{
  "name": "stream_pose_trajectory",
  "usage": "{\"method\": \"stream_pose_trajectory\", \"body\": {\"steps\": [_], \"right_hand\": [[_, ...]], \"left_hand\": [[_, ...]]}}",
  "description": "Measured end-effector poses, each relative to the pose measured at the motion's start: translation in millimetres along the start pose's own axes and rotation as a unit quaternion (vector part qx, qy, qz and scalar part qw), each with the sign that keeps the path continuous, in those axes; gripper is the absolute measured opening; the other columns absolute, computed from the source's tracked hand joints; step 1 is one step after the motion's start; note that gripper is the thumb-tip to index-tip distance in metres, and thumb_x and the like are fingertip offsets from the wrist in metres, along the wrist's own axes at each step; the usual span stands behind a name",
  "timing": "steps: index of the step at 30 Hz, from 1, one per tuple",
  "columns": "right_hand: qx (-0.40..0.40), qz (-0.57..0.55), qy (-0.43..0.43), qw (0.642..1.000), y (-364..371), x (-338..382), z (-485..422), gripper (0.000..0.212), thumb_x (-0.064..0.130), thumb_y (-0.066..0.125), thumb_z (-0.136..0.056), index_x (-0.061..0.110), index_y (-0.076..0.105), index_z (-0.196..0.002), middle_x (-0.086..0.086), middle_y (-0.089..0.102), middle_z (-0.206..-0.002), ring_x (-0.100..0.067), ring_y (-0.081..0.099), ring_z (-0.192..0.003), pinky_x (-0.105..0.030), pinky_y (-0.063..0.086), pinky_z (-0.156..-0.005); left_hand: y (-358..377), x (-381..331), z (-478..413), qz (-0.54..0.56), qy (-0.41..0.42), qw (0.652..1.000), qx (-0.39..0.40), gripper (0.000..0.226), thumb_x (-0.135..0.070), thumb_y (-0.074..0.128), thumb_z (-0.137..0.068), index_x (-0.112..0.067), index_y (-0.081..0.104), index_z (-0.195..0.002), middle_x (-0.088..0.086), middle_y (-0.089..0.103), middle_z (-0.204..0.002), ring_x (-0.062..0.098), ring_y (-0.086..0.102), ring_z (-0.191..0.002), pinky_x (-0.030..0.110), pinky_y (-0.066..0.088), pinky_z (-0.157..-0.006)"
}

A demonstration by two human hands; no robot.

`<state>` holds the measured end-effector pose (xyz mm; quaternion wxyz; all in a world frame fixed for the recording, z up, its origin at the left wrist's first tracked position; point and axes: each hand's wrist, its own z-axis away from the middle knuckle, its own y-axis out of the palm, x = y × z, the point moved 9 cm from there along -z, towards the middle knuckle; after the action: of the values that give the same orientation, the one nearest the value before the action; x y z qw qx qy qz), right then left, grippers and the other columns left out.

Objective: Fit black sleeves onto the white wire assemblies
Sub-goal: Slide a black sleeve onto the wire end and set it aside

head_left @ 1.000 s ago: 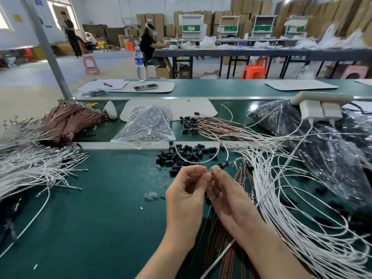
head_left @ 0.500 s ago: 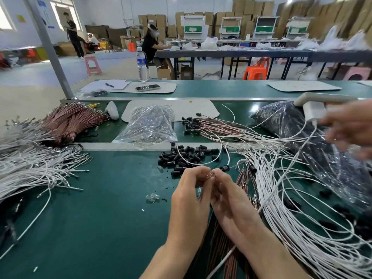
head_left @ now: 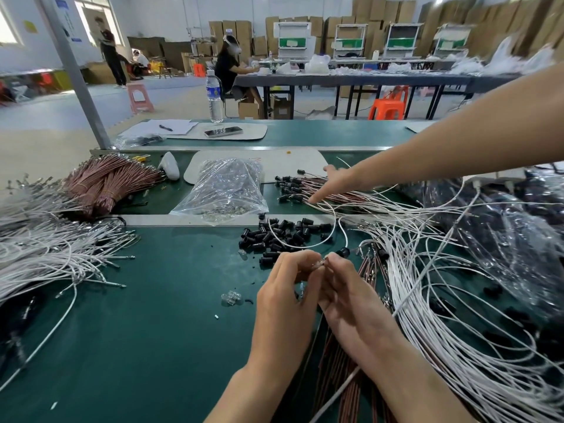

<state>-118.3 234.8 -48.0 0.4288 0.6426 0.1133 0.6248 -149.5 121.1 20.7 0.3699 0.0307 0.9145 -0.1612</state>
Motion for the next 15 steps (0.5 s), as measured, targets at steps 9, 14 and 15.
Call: {"method": "stream_pose_trajectory", "body": {"steps": [9, 14, 15], "right_hand": [[0.027, 0.024, -0.002, 0.999, 0.6, 0.1, -0.3, 0.033, 0.033, 0.078, -0.084, 0.004, 0.077, -0.098, -0.015, 0.068, -0.099, -0.021, 0.066, -0.091, -0.029, 0.058, -0.083], [0.025, 0.022, -0.001, 0.999, 0.0, 3.5, -1.6, 0.054, 0.029, 0.073, -0.090, -0.012, 0.061, -0.123, -0.021, 0.062, -0.111, -0.025, 0.061, -0.100, -0.030, 0.057, -0.089], [0.020, 0.021, -0.004, 1.000, -0.6, 4.5, -2.2, 0.046, 0.028, 0.071, -0.090, -0.009, 0.064, -0.118, -0.019, 0.064, -0.107, -0.023, 0.063, -0.095, -0.029, 0.058, -0.085]], "left_hand": [[0.2, -3.6, -0.3, 0.000, 0.016, 1.000, 0.004, 0.038, -0.003, 0.073, -0.089, -0.034, 0.060, -0.106, -0.018, 0.065, -0.098, -0.001, 0.066, -0.091, 0.011, 0.051, -0.077], [-1.1, 2.1, -1.5, 0.025, -0.002, 1.000, 0.006, 0.042, -0.002, 0.075, -0.087, -0.033, 0.063, -0.113, -0.022, 0.069, -0.101, -0.004, 0.068, -0.094, 0.009, 0.051, -0.079], [-0.9, 3.9, -1.9, 0.027, -0.008, 1.000, 0.009, 0.044, -0.002, 0.075, -0.087, -0.034, 0.063, -0.115, -0.022, 0.069, -0.101, -0.004, 0.068, -0.094, 0.009, 0.051, -0.080]]}}
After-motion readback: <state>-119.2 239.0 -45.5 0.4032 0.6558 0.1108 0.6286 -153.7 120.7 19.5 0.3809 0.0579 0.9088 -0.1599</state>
